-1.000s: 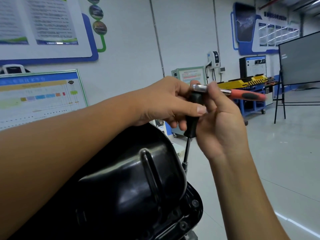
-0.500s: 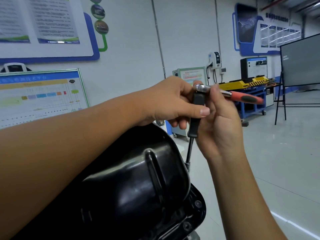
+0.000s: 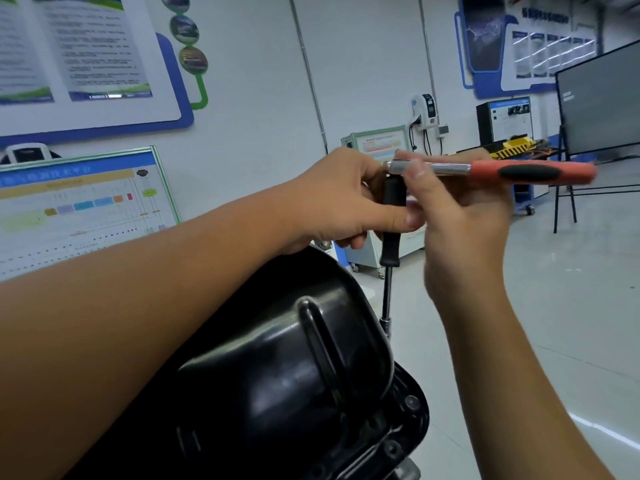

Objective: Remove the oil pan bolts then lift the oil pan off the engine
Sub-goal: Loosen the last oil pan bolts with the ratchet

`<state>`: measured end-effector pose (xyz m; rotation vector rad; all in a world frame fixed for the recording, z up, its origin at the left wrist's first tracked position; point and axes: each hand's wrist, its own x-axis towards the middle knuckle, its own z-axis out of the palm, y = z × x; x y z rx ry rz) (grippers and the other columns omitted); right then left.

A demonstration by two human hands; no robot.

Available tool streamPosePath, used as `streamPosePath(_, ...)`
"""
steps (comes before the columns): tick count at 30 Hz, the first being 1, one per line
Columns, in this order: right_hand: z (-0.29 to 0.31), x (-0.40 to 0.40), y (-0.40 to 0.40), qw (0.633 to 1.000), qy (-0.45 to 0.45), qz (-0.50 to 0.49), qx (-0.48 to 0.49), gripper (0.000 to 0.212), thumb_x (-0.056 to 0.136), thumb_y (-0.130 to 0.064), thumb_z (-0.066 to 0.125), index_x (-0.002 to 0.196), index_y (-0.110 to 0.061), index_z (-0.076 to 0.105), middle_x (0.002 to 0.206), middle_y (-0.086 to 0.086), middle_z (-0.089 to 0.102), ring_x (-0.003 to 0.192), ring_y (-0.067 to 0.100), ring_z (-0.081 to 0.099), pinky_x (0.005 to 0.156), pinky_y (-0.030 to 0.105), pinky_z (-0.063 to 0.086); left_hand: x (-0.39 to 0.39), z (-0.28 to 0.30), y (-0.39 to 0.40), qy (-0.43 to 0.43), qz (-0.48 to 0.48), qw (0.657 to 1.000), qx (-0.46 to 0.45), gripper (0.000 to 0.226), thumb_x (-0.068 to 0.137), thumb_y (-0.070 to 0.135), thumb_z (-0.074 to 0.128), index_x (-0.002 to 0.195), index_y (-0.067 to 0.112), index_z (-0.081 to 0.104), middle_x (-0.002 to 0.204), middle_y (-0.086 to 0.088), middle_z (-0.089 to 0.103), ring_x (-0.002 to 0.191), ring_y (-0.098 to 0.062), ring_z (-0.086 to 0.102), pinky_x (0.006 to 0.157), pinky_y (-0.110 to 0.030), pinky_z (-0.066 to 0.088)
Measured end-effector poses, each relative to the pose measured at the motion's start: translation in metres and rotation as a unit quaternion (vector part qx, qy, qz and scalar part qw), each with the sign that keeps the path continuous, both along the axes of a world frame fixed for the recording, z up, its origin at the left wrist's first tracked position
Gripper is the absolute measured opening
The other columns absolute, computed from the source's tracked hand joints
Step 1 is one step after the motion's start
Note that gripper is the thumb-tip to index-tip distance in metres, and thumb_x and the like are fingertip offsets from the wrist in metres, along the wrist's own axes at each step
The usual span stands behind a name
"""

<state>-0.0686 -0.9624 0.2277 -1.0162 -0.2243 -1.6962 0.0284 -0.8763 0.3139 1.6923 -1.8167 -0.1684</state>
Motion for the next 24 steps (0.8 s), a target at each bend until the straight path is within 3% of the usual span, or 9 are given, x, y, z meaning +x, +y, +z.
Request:
streamPosePath(3, -0.001, -0.003, -0.005, 0.981, 0.03, -0.179, -0.072, 0.021, 0.092, -0.006, 0.075, 0.093, -0.025, 0.066, 0.098, 0.007, 0.076, 0.098, 0.021, 0.075, 0.087, 0.041, 0.061, 0.001, 0.002, 0.001, 0.013, -0.039, 0.998, 0.051, 0.008, 0.094, 0.019, 0.074, 0.1, 0.016, 0.07, 0.067, 0.001, 0.069, 0.05, -0.017, 0.059, 0.047, -0.024, 0.046)
streamPosePath(5, -0.001, 0.001, -0.004, 1.0, -0.025, -0.011, 0.012, 0.009, 0.092, -0.004, 0.072, 0.095, -0.013, 0.071, 0.101, 0.012, 0.077, 0.095, 0.024, 0.076, 0.08, 0.039, 0.062, 0.001, 0.002, 0.002, 0.029, -0.067, 0.994, 0.084, 0.011, 0.1, 0.015, 0.066, 0.111, 0.016, 0.066, 0.082, -0.008, 0.075, 0.053, -0.018, 0.061, 0.047, -0.025, 0.047)
streamPosePath(8, 0.004, 0.006, 0.0, 0.925, -0.018, 0.359, 0.12, 0.034, 0.087, -0.023, 0.068, 0.113, -0.002, 0.07, 0.11, 0.016, 0.072, 0.095, 0.032, 0.074, 0.073, 0.042, 0.062, 0.002, 0.002, 0.001, 0.013, -0.046, 0.998, 0.041, 0.014, 0.094, 0.016, 0.075, 0.104, 0.015, 0.066, 0.068, -0.011, 0.069, 0.047, -0.016, 0.055, 0.045, -0.023, 0.043)
streamPosePath(10, 0.003, 0.009, 0.002, 0.954, -0.01, 0.288, 0.084, 0.017, 0.091, -0.017, 0.068, 0.103, -0.007, 0.074, 0.103, 0.01, 0.076, 0.094, 0.027, 0.075, 0.076, 0.038, 0.062, 0.003, 0.0, -0.002, 0.004, -0.025, 1.0, 0.008, 0.021, 0.087, 0.018, 0.082, 0.1, 0.008, 0.068, 0.061, -0.006, 0.061, 0.043, -0.015, 0.05, 0.044, -0.024, 0.041)
streamPosePath(14, 0.0, 0.008, 0.001, 0.982, 0.001, -0.171, -0.076, 0.025, 0.091, -0.004, 0.076, 0.093, -0.028, 0.069, 0.099, 0.01, 0.076, 0.101, 0.026, 0.074, 0.087, 0.044, 0.06, 0.005, 0.002, -0.001, -0.008, -0.038, 0.999, 0.028, 0.006, 0.093, 0.015, 0.073, 0.097, 0.013, 0.07, 0.064, 0.003, 0.067, 0.049, -0.018, 0.056, 0.047, -0.026, 0.045)
streamPosePath(18, 0.004, 0.009, 0.0, 0.991, -0.026, 0.12, 0.056, 0.012, 0.091, -0.01, 0.069, 0.095, -0.015, 0.079, 0.102, 0.016, 0.077, 0.093, 0.033, 0.076, 0.073, 0.045, 0.061, 0.003, 0.004, 0.003, 0.032, -0.091, 0.991, 0.088, 0.004, 0.097, 0.017, 0.066, 0.101, 0.019, 0.066, 0.086, -0.007, 0.076, 0.055, -0.018, 0.062, 0.046, -0.023, 0.045)
streamPosePath(20, 0.007, 0.013, -0.001, 0.953, -0.001, 0.285, 0.106, 0.037, 0.089, -0.018, 0.068, 0.119, 0.004, 0.069, 0.116, 0.022, 0.072, 0.102, 0.04, 0.073, 0.075, 0.047, 0.059, 0.007, 0.004, 0.002, 0.027, -0.063, 0.996, 0.053, 0.012, 0.09, 0.021, 0.075, 0.099, 0.017, 0.067, 0.076, -0.007, 0.073, 0.049, -0.015, 0.059, 0.044, -0.022, 0.043)
streamPosePath(22, 0.008, 0.015, 0.004, 0.971, -0.008, 0.225, 0.086, 0.018, 0.092, -0.009, 0.068, 0.106, 0.002, 0.072, 0.107, 0.019, 0.075, 0.097, 0.033, 0.075, 0.077, 0.043, 0.061, 0.011, 0.003, 0.0, 0.012, -0.036, 0.999, 0.021, 0.02, 0.088, 0.02, 0.081, 0.102, 0.011, 0.07, 0.06, 0.001, 0.066, 0.044, -0.013, 0.055, 0.043, -0.021, 0.042)
streamPosePath(24, 0.006, 0.012, 0.011, 1.0, -0.003, -0.021, 0.013, 0.015, 0.092, 0.0, 0.071, 0.089, -0.015, 0.074, 0.098, 0.014, 0.077, 0.093, 0.025, 0.076, 0.081, 0.038, 0.062, 0.014, 0.002, -0.004, 0.007, -0.023, 1.0, 0.002, 0.02, 0.081, 0.019, 0.085, 0.097, 0.013, 0.074, 0.054, 0.003, 0.06, 0.042, -0.013, 0.053, 0.042, -0.021, 0.041)
